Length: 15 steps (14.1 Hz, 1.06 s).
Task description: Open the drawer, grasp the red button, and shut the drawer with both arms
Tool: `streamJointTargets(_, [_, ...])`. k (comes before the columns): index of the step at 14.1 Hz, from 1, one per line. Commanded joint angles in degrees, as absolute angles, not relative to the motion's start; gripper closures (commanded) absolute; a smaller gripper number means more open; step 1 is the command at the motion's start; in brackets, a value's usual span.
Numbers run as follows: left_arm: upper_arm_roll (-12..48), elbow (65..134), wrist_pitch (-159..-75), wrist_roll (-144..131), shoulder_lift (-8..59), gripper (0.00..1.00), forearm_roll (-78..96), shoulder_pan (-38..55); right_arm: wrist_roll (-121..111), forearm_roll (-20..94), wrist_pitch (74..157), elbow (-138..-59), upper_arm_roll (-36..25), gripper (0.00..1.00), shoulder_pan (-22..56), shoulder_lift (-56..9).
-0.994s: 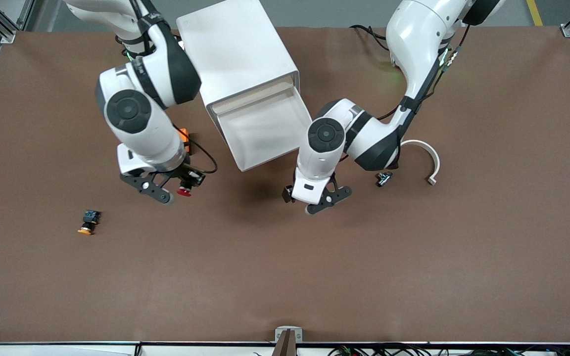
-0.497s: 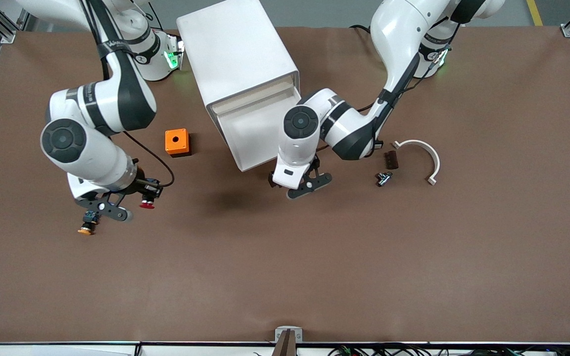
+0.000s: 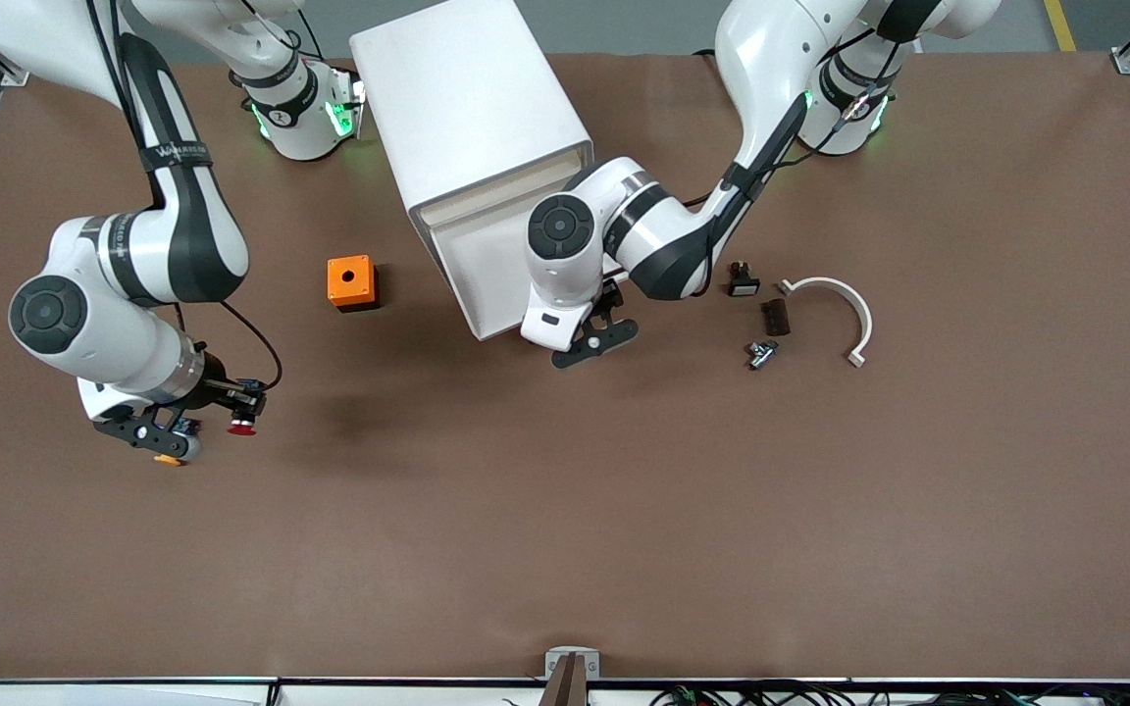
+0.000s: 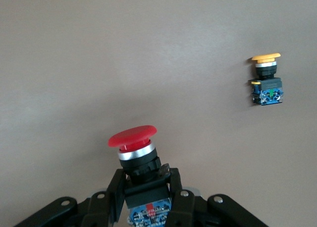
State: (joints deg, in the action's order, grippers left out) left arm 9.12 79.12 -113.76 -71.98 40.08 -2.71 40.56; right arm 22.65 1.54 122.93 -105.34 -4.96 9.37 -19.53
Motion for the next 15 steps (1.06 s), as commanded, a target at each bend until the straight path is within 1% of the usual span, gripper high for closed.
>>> streamJointTargets(1, [9.14,78.84,-110.66,-72.69,38.85,0.00,-0.45,41.22,19.96,2.64,125.06,-105.82,-3.96,1.00,7.12,-21.17])
streamJointTargets(7, [9.05,78.75,-109.78,-72.77,38.23,0.00,3.95,44.47,15.66,2.55,134.90,-109.16,-4.04,1.00,5.01,-25.83])
streamJointTargets(9, [9.49,78.49,-108.20,-72.77,38.23,0.00,5.70,44.82,14.51,2.55,136.14,-109.07,-4.04,1.00,3.96,-26.89])
streamJointTargets(12, [11.07,78.22,-108.19,-72.77,38.32,0.00,6.50,45.52,14.15,2.55,139.12,-108.90,-4.04,1.00,2.99,-29.52])
streamJointTargets(15, [11.34,78.13,-108.19,-72.77,38.50,0.00,9.05,46.66,14.06,2.55,141.40,-108.63,-4.04,1.00,2.20,-31.28])
